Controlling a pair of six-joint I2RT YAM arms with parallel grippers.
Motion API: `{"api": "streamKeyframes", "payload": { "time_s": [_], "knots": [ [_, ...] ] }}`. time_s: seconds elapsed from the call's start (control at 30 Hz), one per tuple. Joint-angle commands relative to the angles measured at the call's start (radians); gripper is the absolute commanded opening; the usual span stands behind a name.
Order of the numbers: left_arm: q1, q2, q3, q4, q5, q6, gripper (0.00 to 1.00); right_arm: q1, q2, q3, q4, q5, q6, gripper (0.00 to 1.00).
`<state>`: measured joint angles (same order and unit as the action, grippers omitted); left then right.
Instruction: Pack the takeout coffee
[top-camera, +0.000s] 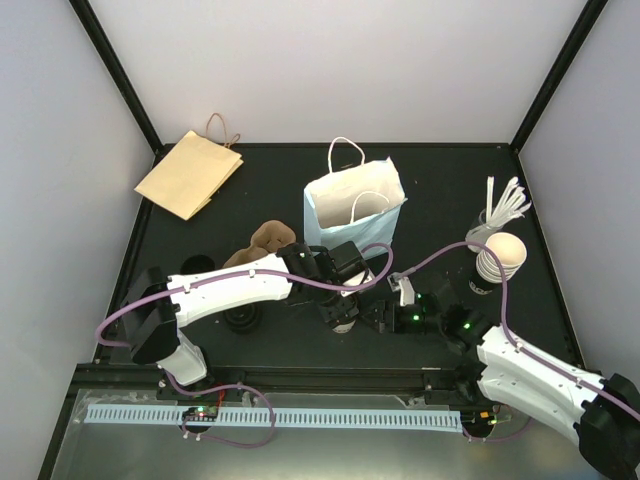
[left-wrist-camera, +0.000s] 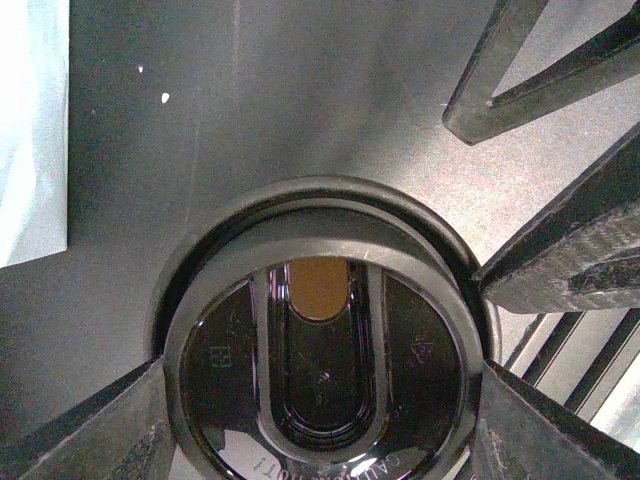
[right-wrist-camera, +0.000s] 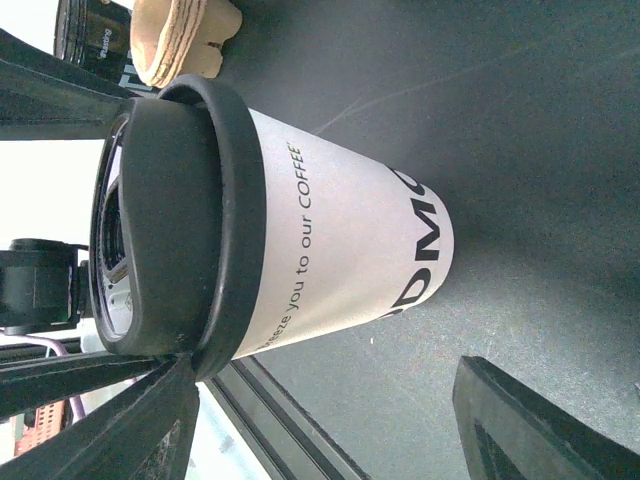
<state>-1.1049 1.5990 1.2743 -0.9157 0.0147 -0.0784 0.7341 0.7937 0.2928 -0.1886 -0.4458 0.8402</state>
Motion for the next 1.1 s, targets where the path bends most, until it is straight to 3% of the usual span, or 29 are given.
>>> {"api": "streamKeyframes", "payload": {
  "time_s": [0.0, 0.17, 0.5, 1.07],
  "knots": [
    [-0.003, 0.057, -0.024, -0.086, 0.056, -0.003, 0.63, -0.003, 0.016, -0.015, -0.037, 0.027, 0.002, 0.72],
    [-0.003, 0.055, -0.026, -0.085, 0.058, -0.001, 0.63, -0.002, -0.021, 0.024, -0.037, 0.035, 0.009, 0.72],
    [-0.003, 0.052, -0.027, -0.086, 0.061, -0.001, 0.62, -0.002, 0.066, 0.068, -0.019, 0.026, 0.000, 0.72],
    [-0.003, 0.064, -0.032, -0.075, 0.073, -0.001, 0.61, -0.003, 0.178, 0.037, -0.173, 0.119, -0.041, 0.69]
  ]
}}
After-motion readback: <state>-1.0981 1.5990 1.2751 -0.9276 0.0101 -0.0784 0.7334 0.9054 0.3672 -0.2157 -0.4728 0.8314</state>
